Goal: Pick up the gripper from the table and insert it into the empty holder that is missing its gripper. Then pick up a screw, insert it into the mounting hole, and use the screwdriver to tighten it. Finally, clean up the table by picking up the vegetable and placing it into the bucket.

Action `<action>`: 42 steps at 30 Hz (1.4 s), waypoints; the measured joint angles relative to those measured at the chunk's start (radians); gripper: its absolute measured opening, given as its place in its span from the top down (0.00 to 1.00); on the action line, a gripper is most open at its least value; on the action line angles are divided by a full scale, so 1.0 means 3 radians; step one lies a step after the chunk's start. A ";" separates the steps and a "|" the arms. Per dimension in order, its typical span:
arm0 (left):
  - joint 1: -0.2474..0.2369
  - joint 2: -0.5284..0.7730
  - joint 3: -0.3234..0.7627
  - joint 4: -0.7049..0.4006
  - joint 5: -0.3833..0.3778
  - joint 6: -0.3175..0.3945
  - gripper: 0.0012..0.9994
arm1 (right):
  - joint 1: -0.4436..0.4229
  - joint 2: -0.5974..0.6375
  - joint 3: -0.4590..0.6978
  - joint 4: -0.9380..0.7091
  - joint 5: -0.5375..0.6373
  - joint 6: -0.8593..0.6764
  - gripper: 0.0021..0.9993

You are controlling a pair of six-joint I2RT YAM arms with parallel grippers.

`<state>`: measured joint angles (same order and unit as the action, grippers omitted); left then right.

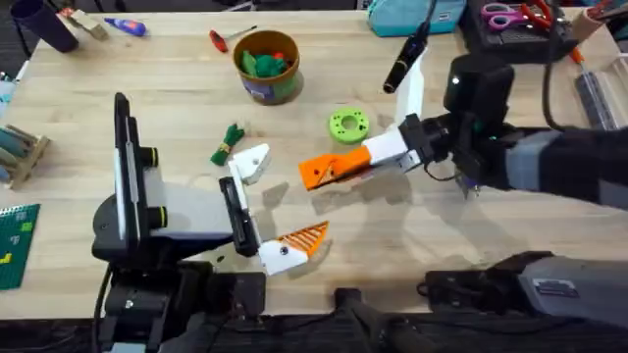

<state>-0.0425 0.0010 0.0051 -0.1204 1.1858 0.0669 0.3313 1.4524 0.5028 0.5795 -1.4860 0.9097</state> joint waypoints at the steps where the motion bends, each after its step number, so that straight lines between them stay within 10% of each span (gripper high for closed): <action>1: 0.0000 0.0000 0.0000 0.0000 0.0000 0.0000 0.02 | 0.0000 0.0062 0.0036 0.0016 -0.0042 0.0001 0.99; 31: 0.0000 -0.0001 0.0000 0.0000 -0.0001 0.0000 0.02 | 0.0242 0.0355 0.0283 0.0075 0.0100 0.0144 0.99; 42: 0.0000 -0.0001 0.0000 0.0000 -0.0001 0.0000 0.02 | 0.0144 0.0380 -0.0021 0.1339 0.0050 0.0883 0.99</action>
<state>-0.0425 0.0006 0.0051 -0.1204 1.1854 0.0669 0.3744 1.5665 0.4963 0.9813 -1.4710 1.1745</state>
